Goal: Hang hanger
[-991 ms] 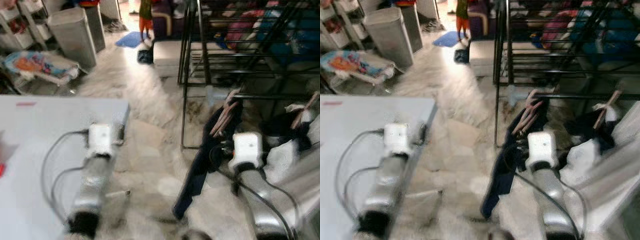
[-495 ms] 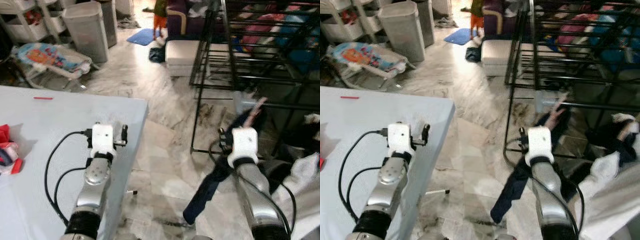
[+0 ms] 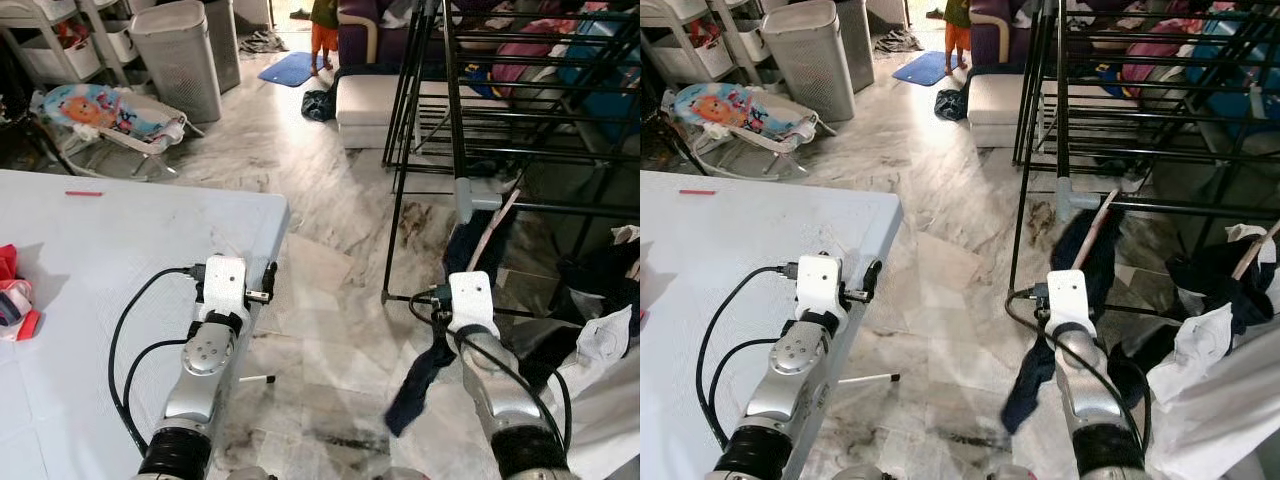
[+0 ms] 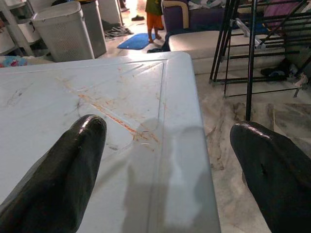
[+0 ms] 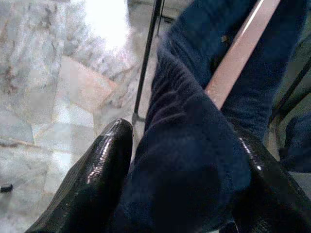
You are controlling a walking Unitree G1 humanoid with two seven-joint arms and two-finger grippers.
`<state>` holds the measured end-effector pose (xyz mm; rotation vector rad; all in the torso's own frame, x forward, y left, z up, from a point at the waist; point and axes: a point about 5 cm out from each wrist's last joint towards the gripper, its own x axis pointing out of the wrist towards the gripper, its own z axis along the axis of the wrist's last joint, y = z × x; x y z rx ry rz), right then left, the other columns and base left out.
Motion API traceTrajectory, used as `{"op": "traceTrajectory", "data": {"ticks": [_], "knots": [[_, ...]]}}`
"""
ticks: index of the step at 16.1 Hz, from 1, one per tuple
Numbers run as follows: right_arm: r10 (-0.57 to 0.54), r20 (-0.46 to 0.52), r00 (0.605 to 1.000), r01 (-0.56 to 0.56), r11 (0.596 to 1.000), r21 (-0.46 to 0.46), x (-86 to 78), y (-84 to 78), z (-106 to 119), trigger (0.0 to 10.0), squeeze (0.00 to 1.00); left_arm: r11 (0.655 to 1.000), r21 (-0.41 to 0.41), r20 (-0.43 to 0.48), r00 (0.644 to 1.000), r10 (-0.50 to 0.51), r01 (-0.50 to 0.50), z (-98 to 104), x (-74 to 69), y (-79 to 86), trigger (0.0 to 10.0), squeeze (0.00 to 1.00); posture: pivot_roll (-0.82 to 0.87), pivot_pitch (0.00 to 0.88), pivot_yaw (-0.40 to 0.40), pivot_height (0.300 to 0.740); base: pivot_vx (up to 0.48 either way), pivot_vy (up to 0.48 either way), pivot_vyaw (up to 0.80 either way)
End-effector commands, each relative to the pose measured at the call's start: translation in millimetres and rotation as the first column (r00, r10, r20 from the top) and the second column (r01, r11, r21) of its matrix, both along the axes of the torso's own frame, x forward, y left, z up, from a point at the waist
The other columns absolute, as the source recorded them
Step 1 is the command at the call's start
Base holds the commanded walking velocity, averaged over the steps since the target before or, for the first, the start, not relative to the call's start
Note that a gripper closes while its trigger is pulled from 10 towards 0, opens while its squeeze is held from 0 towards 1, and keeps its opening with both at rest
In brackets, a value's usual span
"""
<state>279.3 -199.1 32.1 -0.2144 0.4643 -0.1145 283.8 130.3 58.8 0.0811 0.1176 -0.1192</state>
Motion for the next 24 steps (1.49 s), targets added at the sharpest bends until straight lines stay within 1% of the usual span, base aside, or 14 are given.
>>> {"op": "traceTrajectory", "data": {"ticks": [1,3,7,10,11,13,14,15,17,20,21,22,23,24], "knots": [[-0.039,-0.026,0.999,0.039,0.999,0.001,-0.1,-7.0,-2.0,10.0,0.0,1.0,0.004,0.007,1.0,-0.005,0.005,4.4,3.7,0.5,10.0,0.0,-0.02,0.0,0.043,0.74,0.0,0.0,0.0],[-0.085,-0.014,0.996,0.084,0.996,-0.043,1.2,-20.0,2.4,10.0,0.0,1.0,0.001,0.004,1.0,-0.009,0.009,4.3,3.5,1.5,10.0,0.0,-0.02,0.0,0.041,0.74,0.0,0.0,0.0],[-0.118,0.012,0.993,0.119,0.99,-0.075,1.9,-32.7,5.7,10.0,0.0,1.0,-0.002,-0.003,1.0,-0.018,0.018,2.6,2.1,-1.5,10.0,0.0,-0.02,0.0,0.048,0.74,0.0,0.0,0.0],[-0.121,0.039,0.992,0.124,0.989,-0.082,11.6,-41.8,14.7,10.0,0.0,1.0,-0.006,-0.003,1.0,-0.026,0.026,3.5,3.7,-3.7,10.0,0.0,-0.02,0.0,0.053,0.74,0.0,0.0,0.0],[-0.122,0.044,0.992,0.126,0.989,-0.084,16.1,-47.1,18.9,10.0,0.0,1.0,-0.007,-0.003,1.0,-0.027,0.027,3.5,3.9,-3.7,10.0,0.0,-0.02,0.0,0.053,0.74,0.0,0.0,0.0],[-0.107,0.047,0.993,0.11,0.991,-0.081,22.3,-52.0,24.0,10.0,0.0,1.0,-0.01,-0.006,1.0,-0.027,0.027,3.4,4.0,-4.2,10.0,0.0,-0.02,0.0,0.054,0.74,0.0,0.0,0.0],[-0.094,0.046,0.995,0.097,0.992,-0.076,25.9,-54.1,26.4,4.2,0.0,1.0,-0.012,-0.008,1.0,-0.028,0.028,3.0,3.7,-4.7,10.0,0.0,-0.02,0.0,0.052,0.74,0.0,0.0,0.0],[-0.081,0.043,0.996,0.085,0.993,-0.077,30.8,-57.4,29.3,0.0,0.0,0.999,-0.016,-0.012,0.999,-0.03,0.03,2.3,3.0,-5.9,10.0,0.0,-0.02,0.0,0.05,0.74,0.0,0.0,0.0],[-0.062,0.036,0.997,0.065,0.995,-0.076,35.8,-60.0,32.4,0.0,0.0,0.999,-0.018,-0.015,0.999,-0.031,0.031,1.8,2.7,-6.6,10.0,0.0,-0.02,0.0,0.048,0.74,0.0,0.0,0.0],[0.02,0.017,1.0,-0.018,0.997,-0.074,46.0,-60.3,37.5,0.0,0.0,0.999,-0.019,-0.03,0.999,-0.032,0.031,0.1,2.6,-7.3,10.0,0.0,-0.02,0.0,0.047,0.74,0.0,0.0,0.0],[0.04,0.014,0.999,-0.038,0.996,-0.076,47.0,-59.3,38.0,0.9,0.0,0.999,-0.018,-0.032,0.999,-0.032,0.032,-0.1,2.6,-7.4,10.0,0.0,-0.02,0.0,0.047,0.74,0.0,0.0,0.0],[0.054,0.006,0.999,-0.053,0.995,-0.078,47.2,-59.1,37.6,0.0,0.0,0.999,-0.021,-0.041,0.999,-0.03,0.029,-1.6,2.9,-7.6,10.0,0.0,-0.02,0.0,0.044,0.74,0.0,0.0,0.0],[0.063,-0.001,0.998,-0.063,0.995,-0.076,46.9,-59.1,36.6,2.4,0.0,0.999,-0.021,-0.044,0.999,-0.03,0.029,-2.0,2.9,-7.8,10.0,0.0,-0.02,0.0,0.044,0.74,0.0,0.0,0.0],[0.07,-0.006,0.998,-0.07,0.995,-0.077,46.9,-59.7,36.1,8.1,0.0,0.999,-0.02,-0.046,0.998,-0.031,0.03,-2.2,2.9,-8.1,10.0,0.0,-0.02,0.0,0.044,0.74,0.0,0.0,0.0]]}}
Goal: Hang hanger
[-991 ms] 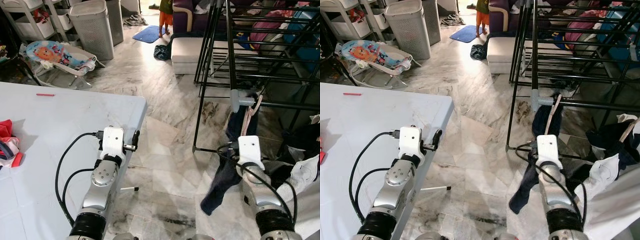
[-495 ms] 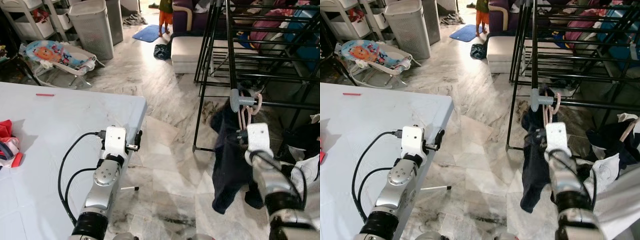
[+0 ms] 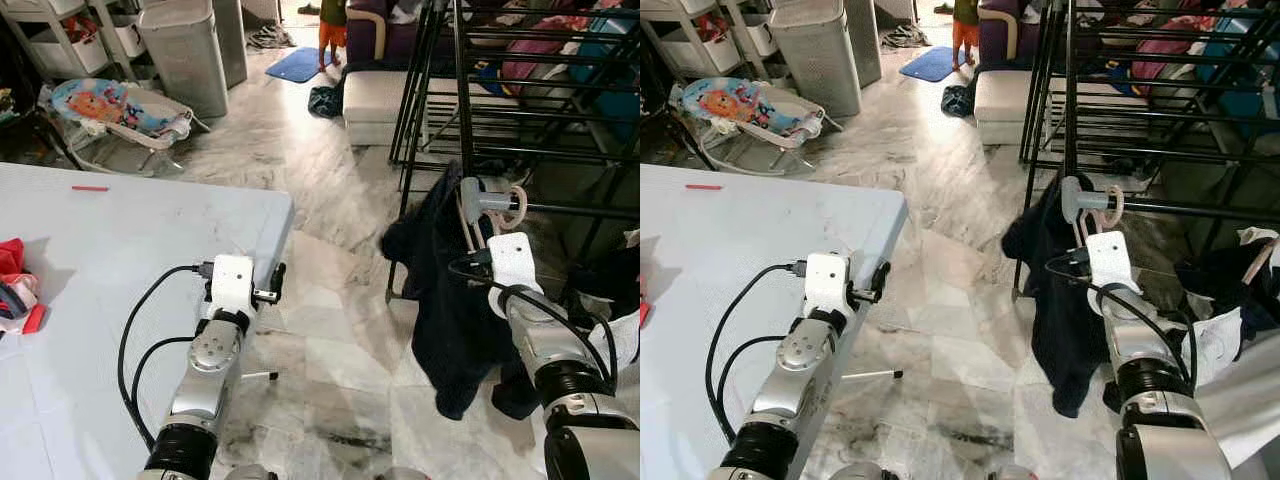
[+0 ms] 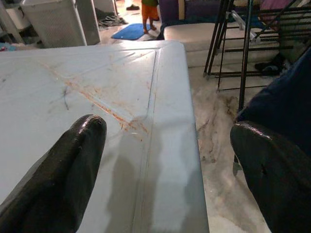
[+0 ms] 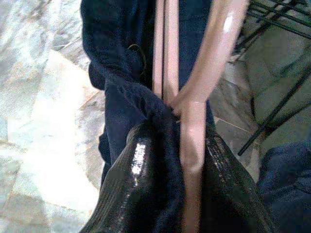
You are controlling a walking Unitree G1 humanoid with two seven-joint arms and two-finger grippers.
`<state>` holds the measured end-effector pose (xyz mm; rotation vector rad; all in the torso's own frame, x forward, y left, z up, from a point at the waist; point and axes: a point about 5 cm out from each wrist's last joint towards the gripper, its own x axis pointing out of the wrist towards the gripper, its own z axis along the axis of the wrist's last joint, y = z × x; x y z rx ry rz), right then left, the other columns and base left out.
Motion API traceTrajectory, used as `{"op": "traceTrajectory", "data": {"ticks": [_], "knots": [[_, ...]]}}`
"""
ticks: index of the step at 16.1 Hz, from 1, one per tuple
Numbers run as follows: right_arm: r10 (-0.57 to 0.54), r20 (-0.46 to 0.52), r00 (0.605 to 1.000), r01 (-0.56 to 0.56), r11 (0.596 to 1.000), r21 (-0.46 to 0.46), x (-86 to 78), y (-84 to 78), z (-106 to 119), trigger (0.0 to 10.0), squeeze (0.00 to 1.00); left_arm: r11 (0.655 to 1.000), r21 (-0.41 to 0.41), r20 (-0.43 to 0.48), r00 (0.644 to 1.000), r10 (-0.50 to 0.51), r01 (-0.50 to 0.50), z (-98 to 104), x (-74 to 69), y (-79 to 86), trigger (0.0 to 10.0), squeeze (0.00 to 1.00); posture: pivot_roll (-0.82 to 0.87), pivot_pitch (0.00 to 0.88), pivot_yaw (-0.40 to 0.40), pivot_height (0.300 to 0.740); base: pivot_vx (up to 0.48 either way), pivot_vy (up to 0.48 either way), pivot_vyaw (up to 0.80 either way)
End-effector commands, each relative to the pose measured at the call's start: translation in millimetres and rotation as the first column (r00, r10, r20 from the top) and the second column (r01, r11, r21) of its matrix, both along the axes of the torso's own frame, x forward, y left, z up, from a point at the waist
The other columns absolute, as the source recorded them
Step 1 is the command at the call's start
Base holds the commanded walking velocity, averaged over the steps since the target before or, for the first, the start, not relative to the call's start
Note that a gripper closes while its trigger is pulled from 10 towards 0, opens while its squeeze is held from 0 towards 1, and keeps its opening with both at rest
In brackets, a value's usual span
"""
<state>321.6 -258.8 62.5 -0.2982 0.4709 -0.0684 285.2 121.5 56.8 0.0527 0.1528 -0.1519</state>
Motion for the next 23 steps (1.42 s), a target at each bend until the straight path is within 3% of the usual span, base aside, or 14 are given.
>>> {"op": "traceTrajectory", "data": {"ticks": [1,3,4,5,7,8,12,13,16,17,18,19,23], "knots": [[0.029,0.007,1.0,-0.029,0.999,-0.014,5.4,-1.3,5.9,10.0,0.0,1.0,0.008,-0.01,1.0,-0.003,0.003,-0.5,1.6,0.2,10.0,0.0,-0.02,0.0,0.044,0.74,0.0,0.0,0.0],[0.032,0.015,0.999,-0.032,0.999,-0.027,8.2,-6.9,11.1,10.0,0.0,1.0,0.007,-0.02,1.0,-0.005,0.005,-1.2,2.0,-0.4,10.0,0.0,-0.02,0.0,0.043,0.74,0.0,0.0,0.0],[0.039,0.009,0.999,-0.038,0.999,-0.038,8.6,-8.9,12.0,10.0,0.07,1.0,0.005,-0.023,1.0,-0.005,0.005,-1.4,2.1,-0.7,10.0,0.0,-0.02,0.0,0.043,0.74,0.0,0.0,0.0],[0.037,0.006,0.999,-0.037,0.999,-0.039,8.1,-10.9,12.0,10.0,1.0,1.0,0.001,-0.029,1.0,-0.006,0.006,-2.1,1.8,-1.2,10.0,0.0,-0.02,0.0,0.041,0.74,0.0,0.0,0.0],[0.053,-0.023,0.998,-0.054,0.998,-0.031,6.1,-13.6,9.2,10.0,1.0,1.0,0.002,-0.034,0.999,-0.003,0.003,-2.5,1.5,-1.2,10.0,0.0,-0.02,0.0,0.039,0.74,0.0,0.0,0.0],[0.061,-0.033,0.998,-0.062,0.998,-0.018,5.5,-14.4,8.5,10.0,0.0,1.0,0.002,-0.04,0.999,-0.003,0.003,-3.3,1.2,-1.2,10.0,0.0,-0.02,0.0,0.039,0.74,0.0,0.0,0.0],[0.086,0.001,0.996,-0.086,0.996,0.012,16.7,-21.2,29.1,10.0,0.0,1.0,0.007,-0.056,0.998,-0.013,0.014,-5.2,1.3,-2.0,10.0,0.0,-0.02,0.0,0.041,0.74,0.0,0.0,0.0],[0.082,0.018,0.996,-0.083,0.996,0.024,19.7,-23.7,35.8,10.0,1.0,1.0,0.008,-0.059,0.998,-0.014,0.014,-5.5,1.3,-2.2,10.0,0.0,-0.02,0.0,0.041,0.74,0.0,0.0,0.0],[0.117,0.005,0.993,-0.117,0.993,0.022,21.4,-24.7,39.5,10.0,1.0,1.0,0.01,-0.074,0.997,-0.016,0.017,-7.4,0.5,-3.0,10.0,0.0,-0.02,0.0,0.038,0.74,0.0,0.0,0.0],[0.145,-0.021,0.989,-0.144,0.989,0.032,20.1,-23.8,36.8,10.0,0.26,1.0,0.011,-0.083,0.996,-0.021,0.021,-8.4,0.1,-3.4,10.0,0.0,-0.02,0.0,0.038,0.74,0.0,0.0,0.0],[0.154,-0.026,0.988,-0.153,0.988,0.031,19.9,-23.7,36.6,10.0,0.26,1.0,0.011,-0.085,0.996,-0.022,0.023,-8.7,0.1,-3.4,10.0,0.0,-0.02,0.0,0.038,0.74,0.0,0.0,0.0],[0.163,-0.03,0.986,-0.162,0.986,0.039,20.0,-24.4,37.5,10.0,0.0,1.0,0.01,-0.09,0.996,-0.023,0.024,-9.2,-0.1,-3.5,10.0,0.0,-0.02,0.0,0.038,0.74,0.0,0.0,0.0],[0.176,-0.039,0.984,-0.175,0.984,0.032,20.4,-28.5,41.1,10.0,0.0,0.999,0.011,-0.103,0.994,-0.031,0.033,-10.8,-0.5,-5.4,10.0,0.0,-0.03,0.0,0.036,0.74,0.0,0.0,0.0]]}}
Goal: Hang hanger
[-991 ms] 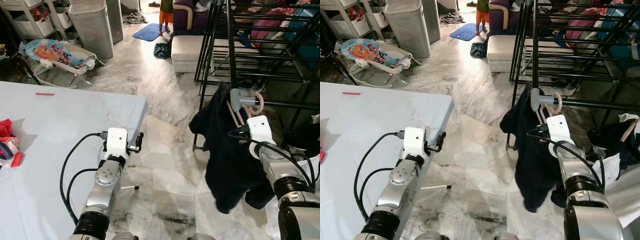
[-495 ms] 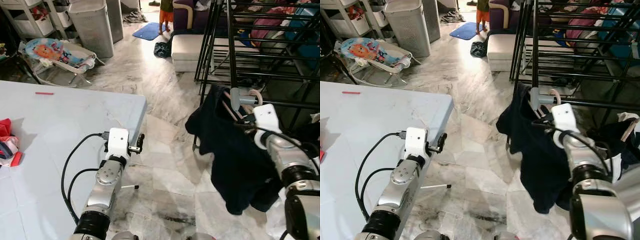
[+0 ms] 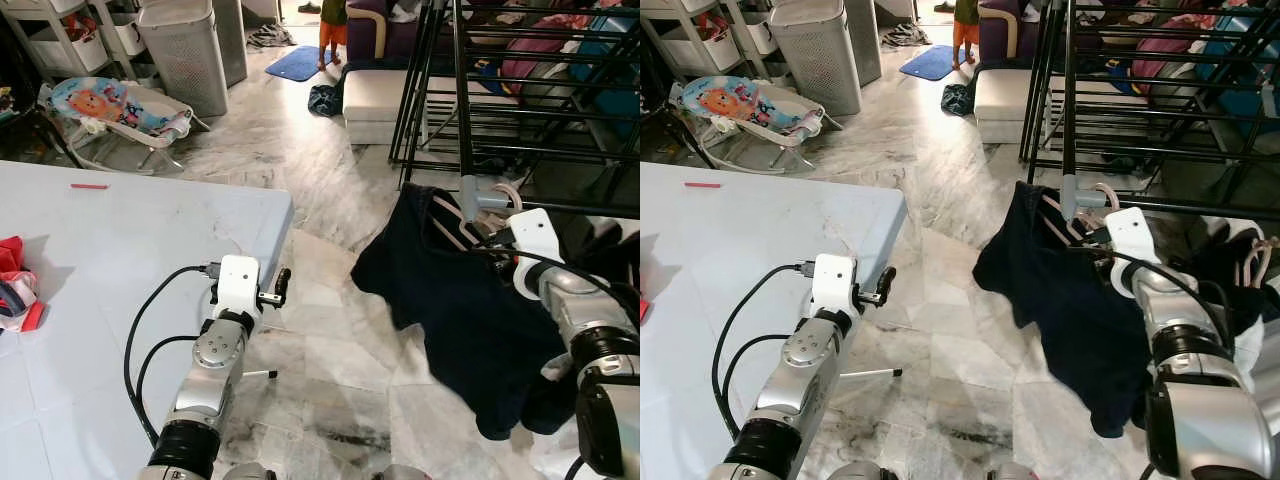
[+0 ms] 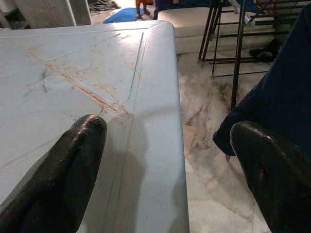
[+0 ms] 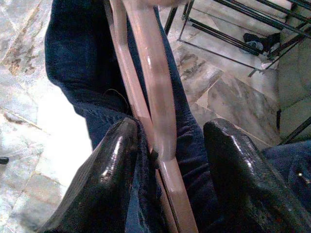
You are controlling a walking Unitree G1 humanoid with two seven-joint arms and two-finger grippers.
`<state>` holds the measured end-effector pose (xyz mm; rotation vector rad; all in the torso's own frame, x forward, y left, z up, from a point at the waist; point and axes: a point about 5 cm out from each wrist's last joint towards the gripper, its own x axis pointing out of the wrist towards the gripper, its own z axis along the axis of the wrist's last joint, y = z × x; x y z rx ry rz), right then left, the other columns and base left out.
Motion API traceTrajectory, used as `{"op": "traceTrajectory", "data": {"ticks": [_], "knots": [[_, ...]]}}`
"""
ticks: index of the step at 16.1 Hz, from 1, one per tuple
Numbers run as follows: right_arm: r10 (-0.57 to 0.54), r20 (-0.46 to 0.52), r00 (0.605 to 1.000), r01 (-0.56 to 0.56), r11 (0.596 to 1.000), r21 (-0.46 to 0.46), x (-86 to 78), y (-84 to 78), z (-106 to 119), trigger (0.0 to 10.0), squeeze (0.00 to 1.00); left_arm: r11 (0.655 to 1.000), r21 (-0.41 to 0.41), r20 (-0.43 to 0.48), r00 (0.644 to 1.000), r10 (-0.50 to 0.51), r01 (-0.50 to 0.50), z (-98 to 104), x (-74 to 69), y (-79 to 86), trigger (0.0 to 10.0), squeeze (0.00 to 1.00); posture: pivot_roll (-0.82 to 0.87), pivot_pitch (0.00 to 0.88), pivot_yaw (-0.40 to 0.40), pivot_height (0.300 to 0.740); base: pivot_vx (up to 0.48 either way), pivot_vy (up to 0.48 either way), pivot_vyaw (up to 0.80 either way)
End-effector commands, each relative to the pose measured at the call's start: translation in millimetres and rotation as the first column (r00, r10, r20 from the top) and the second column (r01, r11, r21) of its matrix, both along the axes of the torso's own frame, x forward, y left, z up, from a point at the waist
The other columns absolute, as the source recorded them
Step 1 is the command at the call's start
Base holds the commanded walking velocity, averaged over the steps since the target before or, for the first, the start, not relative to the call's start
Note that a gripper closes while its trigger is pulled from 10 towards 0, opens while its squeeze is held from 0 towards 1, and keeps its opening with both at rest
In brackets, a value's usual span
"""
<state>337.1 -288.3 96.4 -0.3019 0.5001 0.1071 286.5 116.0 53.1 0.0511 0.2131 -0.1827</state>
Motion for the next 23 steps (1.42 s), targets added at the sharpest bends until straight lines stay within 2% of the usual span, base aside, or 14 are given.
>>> {"op": "traceTrajectory", "data": {"ticks": [1,4,6,7,11,13,16,17,21,23], "knots": [[0.021,0.008,1.0,-0.021,1.0,-0.008,3.9,1.9,5.0,10.0,0.0,1.0,0.012,-0.044,0.999,-0.004,0.004,-7.3,-2.0,-0.2,10.0,0.0,-0.03,0.0,0.035,0.74,0.0,0.0,0.0],[0.024,0.007,1.0,-0.025,1.0,0.004,2.0,2.4,1.6,10.0,0.0,1.0,0.012,-0.06,0.998,-0.009,0.009,-8.8,-2.8,-0.7,10.0,0.0,-0.03,0.0,0.037,0.74,0.0,0.0,0.0],[0.047,0.004,0.999,-0.047,0.998,-0.036,1.1,0.8,1.8,10.0,0.0,1.0,0.01,-0.064,0.998,-0.009,0.01,-9.2,-2.8,-0.9,10.0,0.0,-0.03,0.0,0.035,0.74,0.0,0.0,0.0],[0.046,-0.003,0.999,-0.046,0.999,0.0,-0.2,0.1,1.0,10.0,1.0,1.0,0.01,-0.066,0.998,-0.009,0.01,-9.5,-2.8,-1.1,10.0,0.0,-0.03,0.0,0.035,0.74,0.0,0.0,0.0],[0.148,-0.047,0.988,-0.145,0.987,0.065,-5.1,8.4,-5.7,10.0,1.0,0.999,0.025,-0.094,0.995,-0.019,0.021,-12.8,-3.4,-1.9,10.0,0.0,-0.03,0.0,0.031,0.74,0.0,0.0,0.0],[0.156,-0.04,0.987,-0.152,0.984,0.094,-8.4,5.4,-5.2,10.0,1.0,0.999,0.031,-0.109,0.994,-0.024,0.027,-14.4,-4.4,-1.9,10.0,0.0,-0.03,0.0,0.031,0.74,0.0,0.0,0.0],[0.198,-0.032,0.98,-0.196,0.979,0.06,-18.5,1.2,-9.8,10.0,1.0,0.999,0.034,-0.121,0.992,-0.031,0.035,-15.6,-4.7,-2.3,10.0,0.0,-0.04,0.0,0.031,0.74,0.0,0.0,0.0],[0.173,-0.01,0.985,-0.172,0.984,0.041,-18.7,-2.9,-7.5,10.0,0.0,0.999,0.036,-0.125,0.992,-0.034,0.039,-16.2,-4.7,-2.7,10.0,0.0,-0.04,0.0,0.031,0.74,0.0,0.0,0.0],[0.115,0.052,0.992,-0.116,0.993,0.005,-10.5,-13.1,10.8,10.0,0.0,0.997,0.043,-0.136,0.989,-0.053,0.059,-17.0,-4.4,-4.0,10.0,0.0,-0.04,0.0,0.039,0.74,0.0,0.0,0.0],[0.13,0.052,0.99,-0.129,0.992,-0.013,-3.6,-13.6,20.1,10.0,0.0,0.997,0.045,-0.141,0.988,-0.055,0.062,-17.3,-4.1,-4.4,10.0,0.0,-0.04,0.0,0.038,0.74,0.0,0.0,0.0]]}}
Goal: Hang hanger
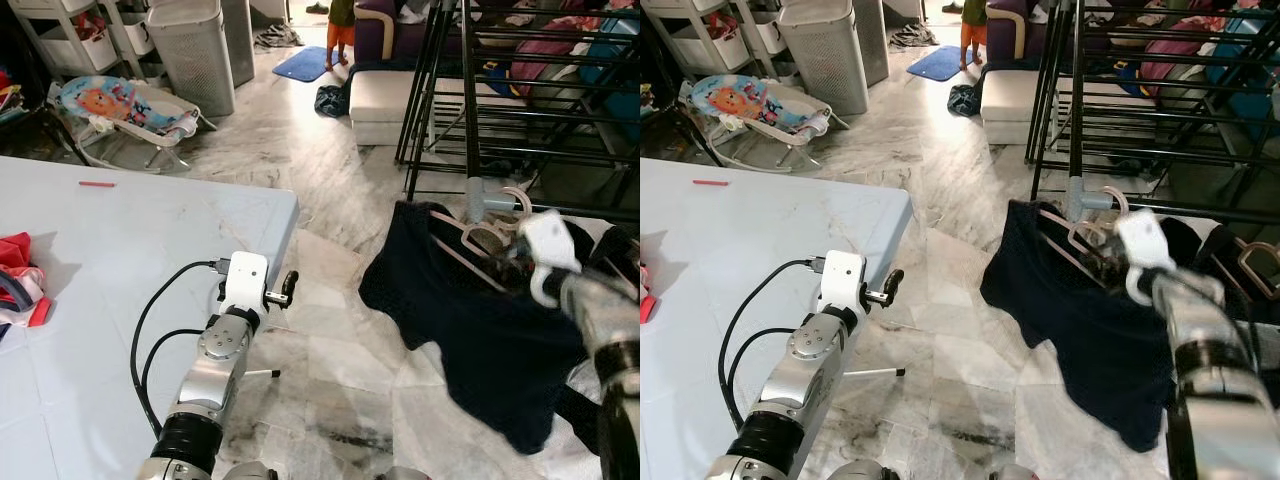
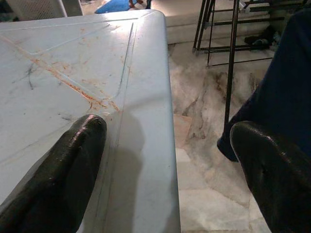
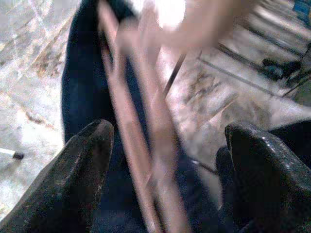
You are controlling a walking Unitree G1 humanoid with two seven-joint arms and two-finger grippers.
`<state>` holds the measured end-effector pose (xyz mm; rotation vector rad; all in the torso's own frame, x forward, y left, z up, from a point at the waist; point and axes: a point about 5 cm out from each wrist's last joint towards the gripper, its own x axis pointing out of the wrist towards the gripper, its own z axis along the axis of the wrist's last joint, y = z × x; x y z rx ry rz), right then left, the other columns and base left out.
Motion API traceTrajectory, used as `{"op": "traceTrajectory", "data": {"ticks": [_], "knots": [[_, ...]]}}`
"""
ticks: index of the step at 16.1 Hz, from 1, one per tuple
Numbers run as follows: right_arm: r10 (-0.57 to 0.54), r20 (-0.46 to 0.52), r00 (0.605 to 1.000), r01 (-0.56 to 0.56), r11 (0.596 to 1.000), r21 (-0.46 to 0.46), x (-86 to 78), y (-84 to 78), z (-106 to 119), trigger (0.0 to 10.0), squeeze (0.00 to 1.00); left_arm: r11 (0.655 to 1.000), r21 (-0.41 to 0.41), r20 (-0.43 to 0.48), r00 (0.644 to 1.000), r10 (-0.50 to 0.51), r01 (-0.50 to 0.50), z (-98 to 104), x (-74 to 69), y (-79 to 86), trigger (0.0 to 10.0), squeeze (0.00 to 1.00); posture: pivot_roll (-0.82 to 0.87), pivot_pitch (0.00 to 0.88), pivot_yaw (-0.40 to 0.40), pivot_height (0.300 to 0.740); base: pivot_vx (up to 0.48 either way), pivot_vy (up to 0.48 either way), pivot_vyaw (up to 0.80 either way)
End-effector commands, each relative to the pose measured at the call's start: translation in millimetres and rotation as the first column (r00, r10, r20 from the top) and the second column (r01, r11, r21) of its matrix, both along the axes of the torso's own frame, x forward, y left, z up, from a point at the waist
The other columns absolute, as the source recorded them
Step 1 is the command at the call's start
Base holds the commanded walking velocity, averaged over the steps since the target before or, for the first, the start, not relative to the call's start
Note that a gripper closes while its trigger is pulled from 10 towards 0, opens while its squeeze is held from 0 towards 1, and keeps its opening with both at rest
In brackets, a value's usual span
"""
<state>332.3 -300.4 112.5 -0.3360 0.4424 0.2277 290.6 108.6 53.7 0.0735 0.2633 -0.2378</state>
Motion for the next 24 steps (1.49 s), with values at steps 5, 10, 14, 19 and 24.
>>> {"op": "traceTrajectory", "data": {"ticks": [5,10,14,19,24], "knots": [[0.071,-0.088,0.994,-0.075,0.996,-0.052,8.3,-2.1,12.6,0.0,0.0,0.999,0.038,-0.113,0.993,-0.017,0.022,-20.1,-8.9,1.1,10.0,0.0,-0.03,0.0,0.027,0.74,0.0,0.0,0.0],[0.107,-0.184,0.977,-0.124,0.989,-0.084,-0.5,-6.3,0.3,10.0,0.0,0.999,0.034,-0.128,0.991,-0.026,0.031,-21.3,-9.7,-0.2,10.0,0.0,-0.03,0.0,0.026,0.74,0.0,0.0,0.0],[0.099,-0.225,0.969,-0.122,0.989,-0.089,-7.3,-11.0,-7.9,7.2,0.0,0.999,0.034,-0.133,0.991,-0.033,0.038,-21.5,-10.1,-0.9,10.0,0.0,-0.03,0.0,0.027,0.74,0.0,0.0,0.0],[0.086,-0.206,0.975,-0.107,0.99,-0.093,-6.4,-10.7,-8.5,0.0,0.0,0.998,0.037,-0.135,0.99,-0.037,0.043,-22.0,-10.8,-0.6,10.0,0.0,-0.03,0.0,0.027,0.74,0.0,0.0,0.0],[0.06,-0.161,0.985,-0.077,0.992,-0.098,-1.6,-8.3,-5.0,0.0,0.0,0.998,0.041,-0.139,0.989,-0.04,0.046,-22.7,-11.4,0.3,10.0,0.0,-0.03,0.0,0.028,0.74,0.0,0.0,0.0]]}}
